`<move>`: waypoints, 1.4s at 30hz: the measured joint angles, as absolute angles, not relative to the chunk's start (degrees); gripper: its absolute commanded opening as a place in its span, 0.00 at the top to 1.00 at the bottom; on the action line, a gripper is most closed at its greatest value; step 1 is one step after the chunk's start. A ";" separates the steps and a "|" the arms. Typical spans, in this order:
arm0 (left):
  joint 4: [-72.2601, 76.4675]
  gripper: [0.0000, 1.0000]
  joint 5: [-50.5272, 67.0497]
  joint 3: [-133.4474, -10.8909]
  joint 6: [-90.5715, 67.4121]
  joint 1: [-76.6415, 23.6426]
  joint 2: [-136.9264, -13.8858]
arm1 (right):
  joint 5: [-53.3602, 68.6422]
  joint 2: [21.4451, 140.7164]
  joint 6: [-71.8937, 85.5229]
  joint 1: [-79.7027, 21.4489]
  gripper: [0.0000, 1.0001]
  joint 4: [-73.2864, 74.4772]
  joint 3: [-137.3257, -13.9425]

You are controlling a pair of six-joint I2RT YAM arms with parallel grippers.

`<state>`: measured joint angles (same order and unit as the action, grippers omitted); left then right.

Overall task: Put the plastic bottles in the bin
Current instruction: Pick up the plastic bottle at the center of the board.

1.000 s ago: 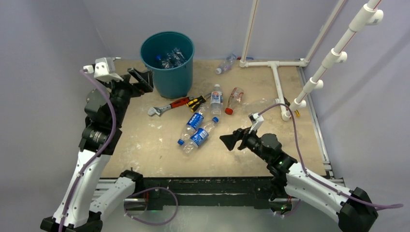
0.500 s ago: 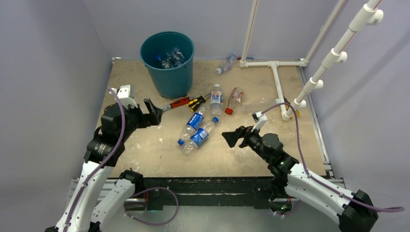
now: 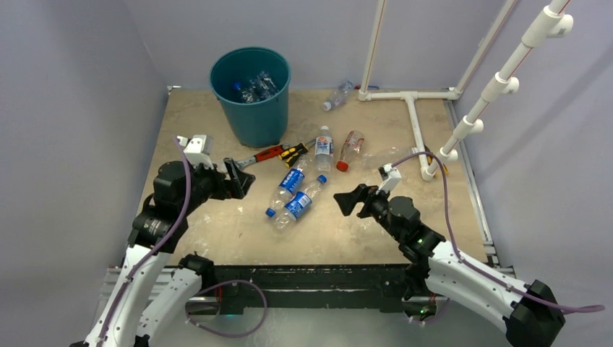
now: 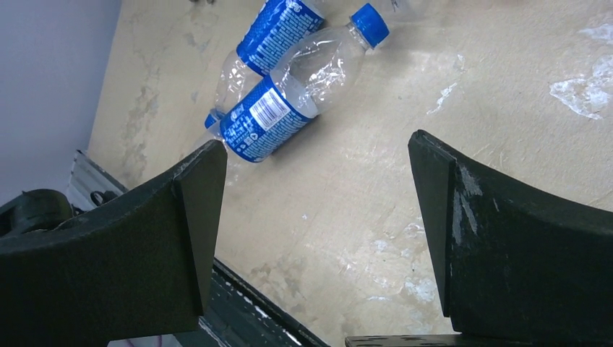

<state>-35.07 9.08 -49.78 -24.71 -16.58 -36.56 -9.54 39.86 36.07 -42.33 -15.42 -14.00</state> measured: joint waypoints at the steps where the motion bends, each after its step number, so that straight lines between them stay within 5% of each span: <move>1: -34.06 0.01 9.69 -48.97 -24.95 -16.71 -36.53 | -10.07 39.77 36.42 -42.33 0.06 -14.59 -14.63; 6: -29.21 0.01 8.95 -43.16 -27.09 -23.18 -39.27 | -12.67 38.06 38.06 -42.33 0.07 -11.88 -15.86; 14: -21.71 0.01 -8.16 -42.41 -29.78 -49.58 -50.19 | -13.85 45.67 40.01 -42.33 0.15 -11.20 -16.93; 21: -14.59 0.01 -16.49 -35.94 -34.54 -50.46 -51.33 | -8.08 60.51 42.74 -42.46 0.15 -17.56 -19.44; 34: -7.25 0.07 -14.20 -28.08 -40.60 -50.54 -52.88 | -1.28 76.82 54.96 -43.13 0.17 -36.10 -19.92; 42: -5.58 0.07 -11.86 -31.88 -39.03 -50.57 -64.60 | -3.84 69.21 58.04 -43.81 0.15 -36.16 -16.67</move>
<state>-5.58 -11.86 -31.88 -39.03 -50.57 -64.60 -3.84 69.21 58.04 -43.81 -36.16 -16.67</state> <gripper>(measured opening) 0.928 0.843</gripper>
